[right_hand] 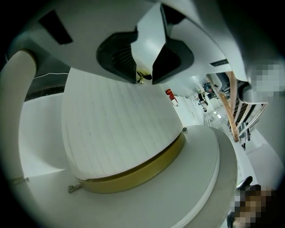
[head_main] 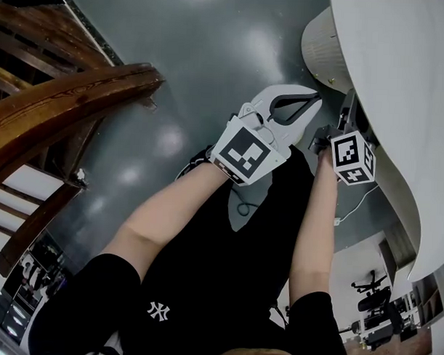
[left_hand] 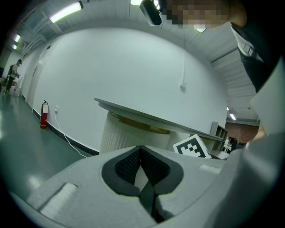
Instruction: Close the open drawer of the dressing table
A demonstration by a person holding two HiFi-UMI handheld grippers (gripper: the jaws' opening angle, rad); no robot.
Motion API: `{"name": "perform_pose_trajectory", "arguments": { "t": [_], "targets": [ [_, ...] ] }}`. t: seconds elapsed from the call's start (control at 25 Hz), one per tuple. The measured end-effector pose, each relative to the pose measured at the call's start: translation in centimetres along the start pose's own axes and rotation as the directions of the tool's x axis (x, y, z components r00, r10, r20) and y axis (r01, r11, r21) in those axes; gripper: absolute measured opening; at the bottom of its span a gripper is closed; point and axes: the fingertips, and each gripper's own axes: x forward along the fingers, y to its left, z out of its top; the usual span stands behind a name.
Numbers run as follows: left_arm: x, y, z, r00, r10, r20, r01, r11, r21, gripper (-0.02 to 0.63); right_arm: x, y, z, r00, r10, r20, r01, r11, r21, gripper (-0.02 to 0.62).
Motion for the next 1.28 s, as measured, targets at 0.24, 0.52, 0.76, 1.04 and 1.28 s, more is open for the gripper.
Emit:
{"name": "perform_pose_trajectory", "arguments": {
  "t": [0.24, 0.52, 0.76, 1.04, 1.28],
  "targets": [
    [-1.1, -0.6, 0.1, 1.000, 0.005, -0.017, -0.005, 1.000, -0.011, 0.009, -1.8, 0.3, -0.8, 1.000, -0.015, -0.027, 0.014, 1.000, -0.016, 0.117],
    [-3.6, -1.8, 2.4, 0.999, -0.012, -0.048, 0.012, 1.000, -0.003, 0.009, -6.2, 3.2, -0.8, 0.998, 0.001, -0.055, -0.001, 1.000, -0.006, 0.075],
    [-5.7, -3.6, 5.7, 0.998, -0.019, -0.066, 0.019, 1.000, 0.006, 0.009, -10.5, 6.5, 2.2, 0.998, 0.040, -0.049, -0.040, 0.999, -0.009, 0.046],
    [-8.5, -6.5, 9.1, 0.994, -0.044, -0.101, 0.044, 0.999, 0.004, 0.009, -15.2, 11.3, 7.3, 0.995, 0.101, -0.020, -0.101, 0.995, -0.018, 0.025],
    [-11.1, -9.2, 14.2, 0.995, -0.061, -0.079, 0.060, 0.998, -0.006, 0.009, -19.7, 15.9, 12.6, 0.985, 0.171, 0.011, -0.171, 0.984, -0.051, 0.018]
  ]
}}
